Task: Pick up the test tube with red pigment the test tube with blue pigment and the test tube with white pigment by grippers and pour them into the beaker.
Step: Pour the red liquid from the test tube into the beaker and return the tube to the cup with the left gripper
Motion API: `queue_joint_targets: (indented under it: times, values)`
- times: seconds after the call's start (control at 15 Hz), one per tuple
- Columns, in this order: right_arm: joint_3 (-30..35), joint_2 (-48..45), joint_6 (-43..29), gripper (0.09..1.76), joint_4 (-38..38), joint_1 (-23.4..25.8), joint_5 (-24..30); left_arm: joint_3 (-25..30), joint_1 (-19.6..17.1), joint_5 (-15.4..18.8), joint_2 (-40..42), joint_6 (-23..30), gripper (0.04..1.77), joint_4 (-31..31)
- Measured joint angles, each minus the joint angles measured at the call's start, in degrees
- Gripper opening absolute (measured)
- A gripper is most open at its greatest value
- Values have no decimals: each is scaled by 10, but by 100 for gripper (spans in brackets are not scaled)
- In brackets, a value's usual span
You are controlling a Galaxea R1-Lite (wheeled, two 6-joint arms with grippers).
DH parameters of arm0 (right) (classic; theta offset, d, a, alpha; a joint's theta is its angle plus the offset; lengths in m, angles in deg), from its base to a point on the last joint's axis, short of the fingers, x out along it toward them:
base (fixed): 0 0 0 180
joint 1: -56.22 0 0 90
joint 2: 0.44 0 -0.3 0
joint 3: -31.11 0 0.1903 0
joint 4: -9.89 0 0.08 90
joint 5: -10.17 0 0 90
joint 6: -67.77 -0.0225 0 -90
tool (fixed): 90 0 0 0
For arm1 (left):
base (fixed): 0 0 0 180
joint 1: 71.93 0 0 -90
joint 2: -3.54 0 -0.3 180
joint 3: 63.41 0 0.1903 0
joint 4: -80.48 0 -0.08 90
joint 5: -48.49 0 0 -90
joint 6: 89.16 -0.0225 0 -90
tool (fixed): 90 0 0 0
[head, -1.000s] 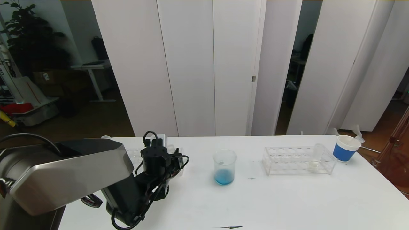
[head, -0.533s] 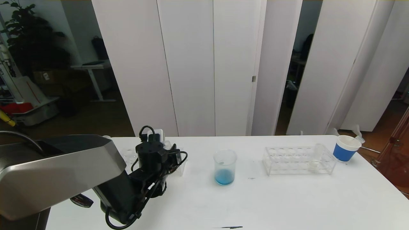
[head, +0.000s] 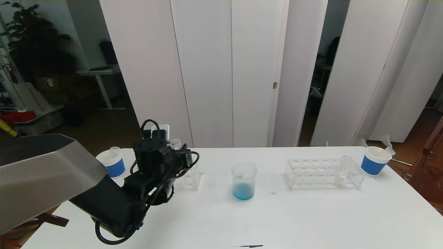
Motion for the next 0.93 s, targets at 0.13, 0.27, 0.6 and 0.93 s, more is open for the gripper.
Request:
queue_joint_targets:
  times: [0.13,0.27,0.6,0.93]
  values:
    - [0,0,0,175,0,0,0,-8,1,3,26,-13,60,21]
    - [0,0,0,175,0,0,0,-25,2,14,49,-22,60,54]
    - [0,0,0,175,0,0,0,-102,3,75,100,-26,60,171]
    - [0,0,0,175,0,0,0,-157,9,176,102,-105,60,197]
